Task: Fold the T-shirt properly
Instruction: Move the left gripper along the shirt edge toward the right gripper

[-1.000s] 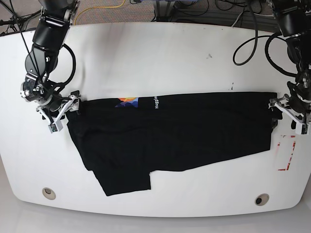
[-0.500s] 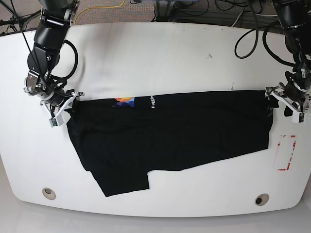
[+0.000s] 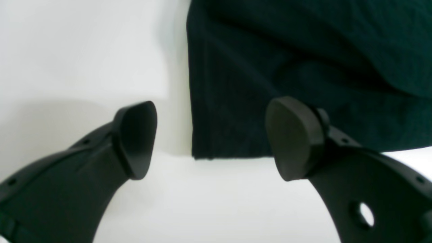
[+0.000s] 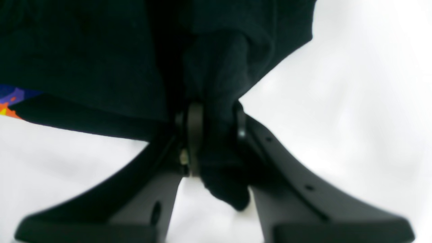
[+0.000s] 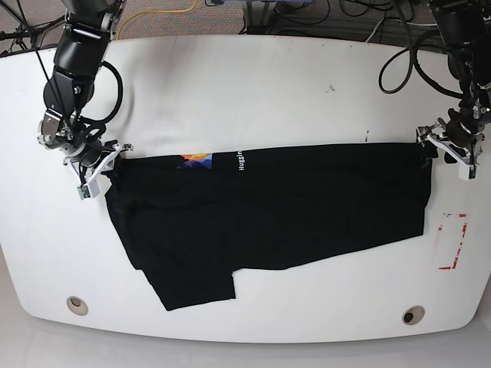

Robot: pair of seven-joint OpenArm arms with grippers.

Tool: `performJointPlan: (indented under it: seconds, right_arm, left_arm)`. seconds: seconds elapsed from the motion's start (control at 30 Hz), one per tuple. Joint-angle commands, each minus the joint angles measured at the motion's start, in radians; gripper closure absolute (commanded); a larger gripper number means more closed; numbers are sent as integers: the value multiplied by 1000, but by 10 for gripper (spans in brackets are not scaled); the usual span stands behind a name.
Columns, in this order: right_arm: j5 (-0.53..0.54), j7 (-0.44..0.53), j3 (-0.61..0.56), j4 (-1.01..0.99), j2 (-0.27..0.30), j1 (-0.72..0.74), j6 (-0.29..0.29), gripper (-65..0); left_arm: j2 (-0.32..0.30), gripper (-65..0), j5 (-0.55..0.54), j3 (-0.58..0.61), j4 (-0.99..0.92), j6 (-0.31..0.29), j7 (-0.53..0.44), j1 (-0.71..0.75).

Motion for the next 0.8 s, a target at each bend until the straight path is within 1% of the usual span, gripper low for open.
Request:
performJointPlan:
  seconds: [0.0, 0.2, 0.27, 0.33, 0.47, 0.53, 0.67, 0.77]
  right_arm:
    - [-4, -4, 3, 14, 16, 12, 6, -84]
    - [-2, -4, 5, 15, 15, 7, 6, -82]
    - [-2, -4, 5, 15, 15, 7, 6, -82]
    - [-2, -4, 5, 15, 15, 7, 6, -82]
    - [-2, -4, 5, 15, 15, 7, 6, -81]
    - [-2, -4, 5, 17, 15, 7, 6, -81]
    - [-2, -4, 5, 17, 15, 6, 6, -75]
    - [-2, -8, 5, 17, 15, 6, 6, -22]
  left_arm:
    - [-22, -497, -12, 0, -3, -2, -41, -25]
    - [-22, -483, -12, 54, -75, -2, -83, -33]
    - [-22, -460, -12, 66, -95, -2, -95, -42]
    - [-22, -418, -12, 90, -123, -2, -109, -68]
    - [-22, -364, -12, 118, -166, -2, -112, -93]
    - [-22, -317, -12, 121, -173, -2, -110, -94]
    - [-22, -178, -11, 121, -178, -2, -109, -93]
    - [-22, -71, -9, 123, -173, 0, -107, -88]
